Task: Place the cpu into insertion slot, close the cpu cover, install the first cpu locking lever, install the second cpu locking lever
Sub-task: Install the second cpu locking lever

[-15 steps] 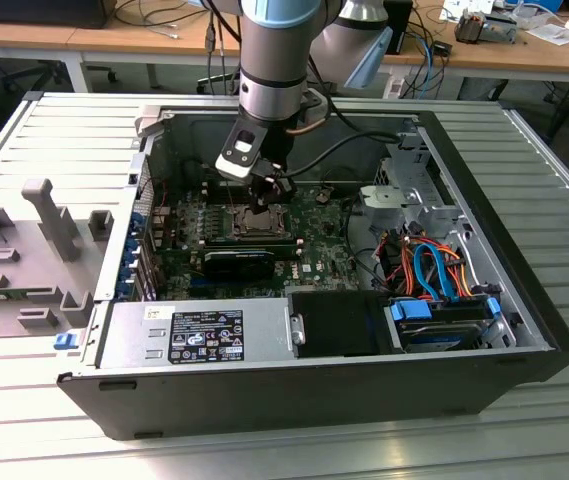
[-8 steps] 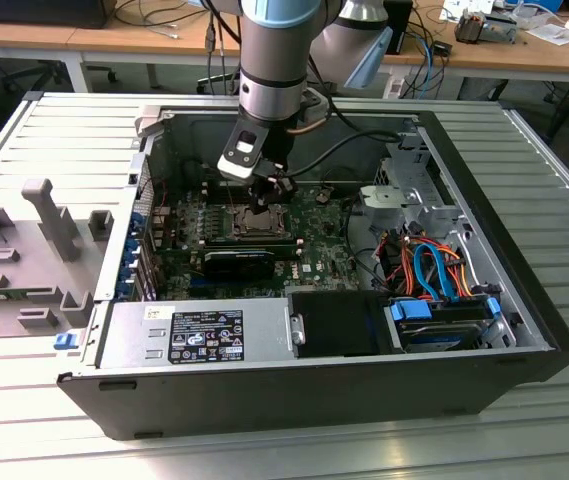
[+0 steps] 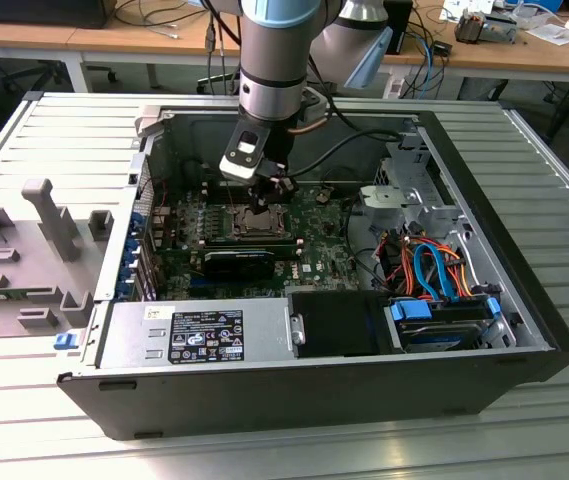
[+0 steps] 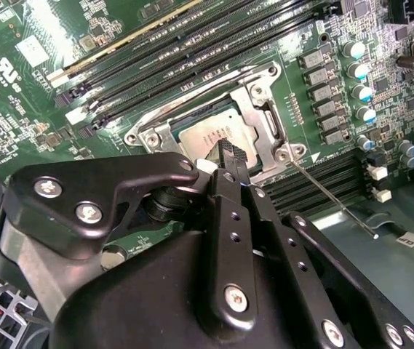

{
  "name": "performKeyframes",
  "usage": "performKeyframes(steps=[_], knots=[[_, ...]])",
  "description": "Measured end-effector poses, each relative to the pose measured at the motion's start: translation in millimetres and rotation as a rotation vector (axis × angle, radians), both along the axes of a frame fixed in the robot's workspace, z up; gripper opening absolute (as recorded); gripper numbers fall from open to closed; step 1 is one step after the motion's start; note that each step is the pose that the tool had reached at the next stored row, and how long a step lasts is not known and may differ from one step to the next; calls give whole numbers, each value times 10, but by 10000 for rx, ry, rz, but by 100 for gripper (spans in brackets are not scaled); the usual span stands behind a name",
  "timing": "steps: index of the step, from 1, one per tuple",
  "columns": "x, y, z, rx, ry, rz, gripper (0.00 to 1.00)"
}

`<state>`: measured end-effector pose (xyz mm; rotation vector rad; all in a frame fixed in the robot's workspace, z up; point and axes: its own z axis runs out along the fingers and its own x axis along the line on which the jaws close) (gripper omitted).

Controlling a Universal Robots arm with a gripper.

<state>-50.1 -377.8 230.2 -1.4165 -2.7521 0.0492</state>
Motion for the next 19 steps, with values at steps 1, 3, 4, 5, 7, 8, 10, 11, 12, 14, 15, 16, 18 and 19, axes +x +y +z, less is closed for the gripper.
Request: performKeyframes(steps=[1, 3, 4, 5, 7, 8, 10, 11, 12, 14, 15, 16, 18, 19], knots=[[0, 0, 0, 0, 0, 55, 11], [0, 0, 0, 0, 0, 203, 11], [0, 0, 0, 0, 0, 259, 11], [0, 0, 0, 0, 0, 323, 11], [0, 0, 0, 0, 0, 444, 11], [0, 0, 0, 0, 0, 502, 11], [0, 0, 0, 0, 0, 596, 11], [0, 0, 0, 0, 0, 625, 11], [0, 0, 0, 0, 0, 659, 11], [0, 0, 0, 0, -1, 729, 11], [0, 0, 0, 0, 0, 758, 11], [0, 0, 0, 0, 0, 805, 11], [0, 0, 0, 0, 0, 960, 11], [0, 0, 0, 0, 0, 988, 11]])
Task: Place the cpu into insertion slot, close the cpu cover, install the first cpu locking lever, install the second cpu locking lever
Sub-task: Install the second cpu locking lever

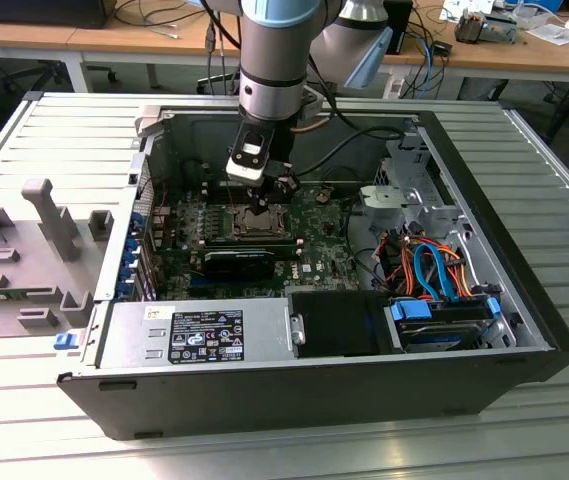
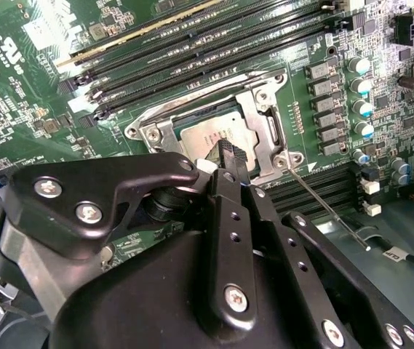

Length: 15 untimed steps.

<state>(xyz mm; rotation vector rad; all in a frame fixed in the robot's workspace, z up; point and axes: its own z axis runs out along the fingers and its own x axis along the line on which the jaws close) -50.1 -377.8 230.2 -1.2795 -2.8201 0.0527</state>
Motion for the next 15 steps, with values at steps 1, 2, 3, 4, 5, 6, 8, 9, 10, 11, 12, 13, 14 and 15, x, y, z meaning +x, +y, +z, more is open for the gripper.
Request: performKeyframes(steps=[1, 2, 3, 4, 5, 6, 8, 9, 10, 11, 12, 13, 14, 15], knots=[[0, 0, 0, 0, 1, 26, 11], [0, 0, 0, 0, 0, 73, 11], [0, 0, 0, 0, 0, 99, 11], [0, 0, 0, 0, 0, 125, 11], [0, 0, 0, 1, 0, 150, 11], [0, 0, 0, 0, 0, 177, 11], [0, 0, 0, 0, 0, 228, 11], [0, 0, 0, 0, 0, 262, 11], [0, 0, 0, 0, 0, 287, 11], [0, 0, 0, 0, 0, 326, 11], [0, 0, 0, 0, 0, 359, 11], [0, 0, 0, 0, 0, 383, 11], [0, 0, 0, 0, 0, 416, 11], [0, 0, 0, 0, 0, 438, 11]])
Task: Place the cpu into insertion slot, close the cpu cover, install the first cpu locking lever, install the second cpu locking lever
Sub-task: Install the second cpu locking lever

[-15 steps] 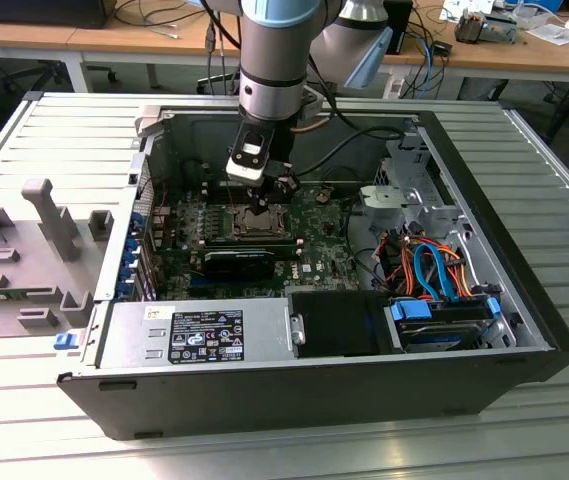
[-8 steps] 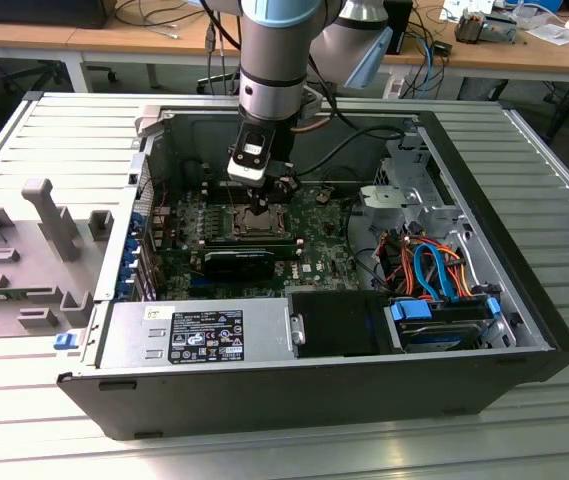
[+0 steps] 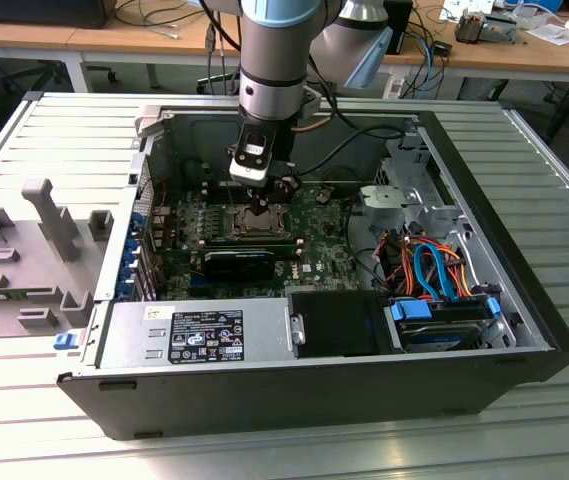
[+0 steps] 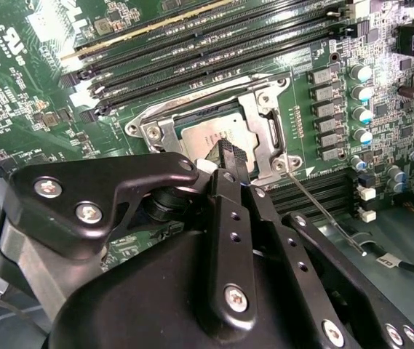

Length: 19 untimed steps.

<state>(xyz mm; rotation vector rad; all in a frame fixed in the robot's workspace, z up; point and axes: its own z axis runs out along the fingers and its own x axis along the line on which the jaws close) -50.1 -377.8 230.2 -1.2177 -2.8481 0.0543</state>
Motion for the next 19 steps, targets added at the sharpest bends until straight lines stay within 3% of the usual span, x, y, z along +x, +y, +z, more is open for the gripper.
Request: performKeyframes(steps=[19], knots=[[0, 0, 0, 0, 0, 576, 11]])
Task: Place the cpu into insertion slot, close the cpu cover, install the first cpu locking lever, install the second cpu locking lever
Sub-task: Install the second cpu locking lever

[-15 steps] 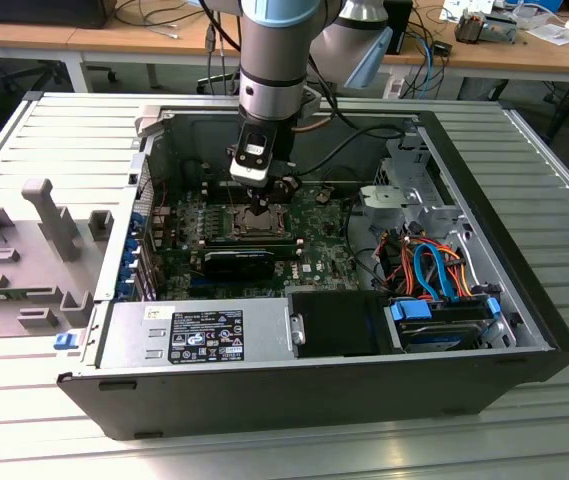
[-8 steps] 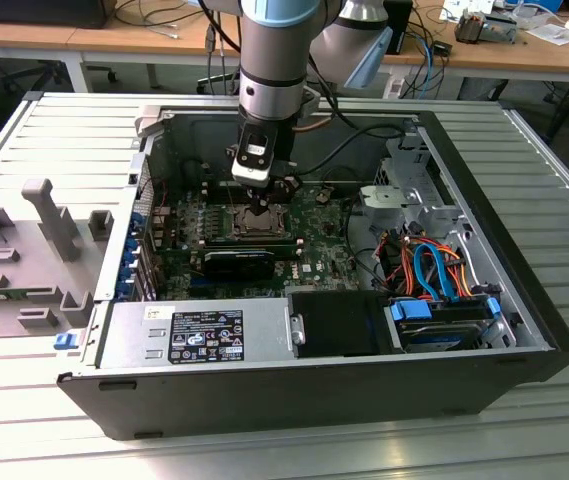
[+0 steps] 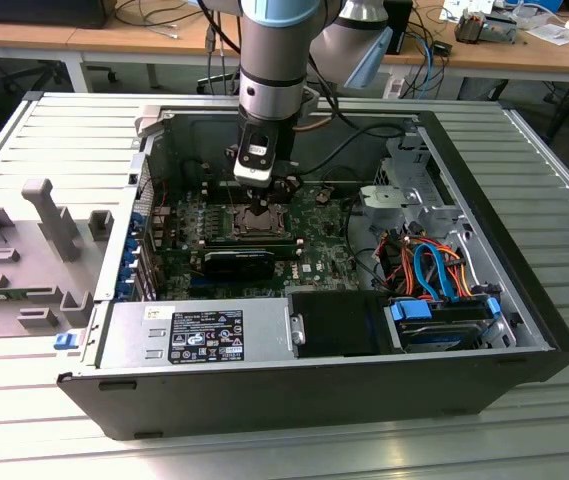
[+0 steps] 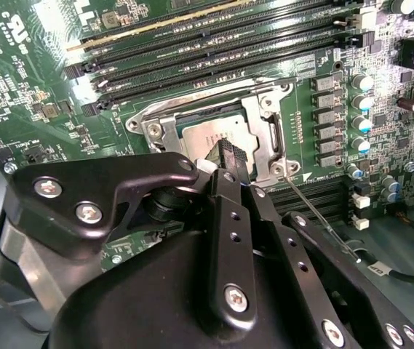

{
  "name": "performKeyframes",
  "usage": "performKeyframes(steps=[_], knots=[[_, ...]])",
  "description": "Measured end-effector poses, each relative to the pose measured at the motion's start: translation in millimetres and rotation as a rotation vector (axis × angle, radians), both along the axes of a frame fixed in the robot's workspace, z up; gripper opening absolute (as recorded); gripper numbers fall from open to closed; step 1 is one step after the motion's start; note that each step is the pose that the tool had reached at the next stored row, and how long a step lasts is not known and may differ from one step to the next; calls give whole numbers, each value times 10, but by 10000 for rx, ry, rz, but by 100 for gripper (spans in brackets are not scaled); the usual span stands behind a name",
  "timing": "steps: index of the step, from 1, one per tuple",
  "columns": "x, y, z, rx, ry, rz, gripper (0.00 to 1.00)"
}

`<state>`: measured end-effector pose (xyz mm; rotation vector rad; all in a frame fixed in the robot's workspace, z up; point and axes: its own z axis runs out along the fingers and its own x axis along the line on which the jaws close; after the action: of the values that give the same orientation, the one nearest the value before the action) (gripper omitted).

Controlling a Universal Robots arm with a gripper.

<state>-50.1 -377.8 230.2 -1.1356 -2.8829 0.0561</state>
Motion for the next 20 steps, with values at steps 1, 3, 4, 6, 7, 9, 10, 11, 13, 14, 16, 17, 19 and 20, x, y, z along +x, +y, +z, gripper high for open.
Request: performKeyframes(steps=[1, 3, 4, 6, 7, 9, 10, 11, 13, 14, 16, 17, 19, 20], knots=[[0, 0, 0, 0, 0, 36, 11], [0, 0, 0, 0, 0, 125, 11], [0, 0, 0, 0, 0, 157, 11], [0, 0, 0, 0, 0, 216, 11], [0, 0, 0, 0, 0, 259, 11], [0, 0, 0, 0, 0, 325, 11], [0, 0, 0, 0, 0, 348, 11], [0, 0, 0, 0, 0, 375, 11], [0, 0, 0, 0, 0, 423, 11], [0, 0, 0, 0, 0, 457, 11], [0, 0, 0, 0, 0, 502, 11], [0, 0, 0, 0, 0, 543, 11], [0, 0, 0, 0, 0, 594, 11], [0, 0, 0, 0, 0, 639, 11]])
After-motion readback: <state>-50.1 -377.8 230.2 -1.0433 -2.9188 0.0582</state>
